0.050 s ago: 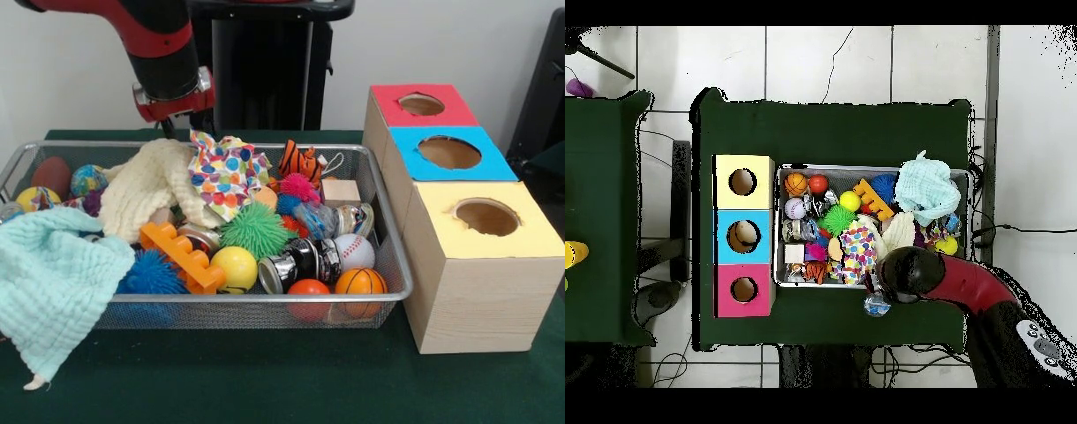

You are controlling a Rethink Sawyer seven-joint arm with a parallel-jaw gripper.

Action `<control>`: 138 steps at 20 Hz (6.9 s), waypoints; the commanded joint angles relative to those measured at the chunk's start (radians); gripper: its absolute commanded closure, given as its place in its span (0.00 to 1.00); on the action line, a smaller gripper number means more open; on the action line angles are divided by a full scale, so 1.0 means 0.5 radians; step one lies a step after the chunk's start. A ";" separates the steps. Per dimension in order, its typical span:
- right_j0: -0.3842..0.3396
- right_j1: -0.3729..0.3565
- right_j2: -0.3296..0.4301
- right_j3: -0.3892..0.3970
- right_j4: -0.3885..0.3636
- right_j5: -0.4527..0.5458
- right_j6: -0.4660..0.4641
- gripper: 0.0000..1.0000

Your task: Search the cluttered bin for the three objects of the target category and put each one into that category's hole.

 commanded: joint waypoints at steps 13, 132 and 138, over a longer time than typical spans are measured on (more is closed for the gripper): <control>-0.057 0.088 0.071 -0.182 -0.159 0.241 -0.085 0.00; -0.201 0.656 0.202 -0.346 -0.327 -0.714 0.018 0.00; -0.245 0.680 0.258 -0.346 -0.350 -0.740 -0.022 1.00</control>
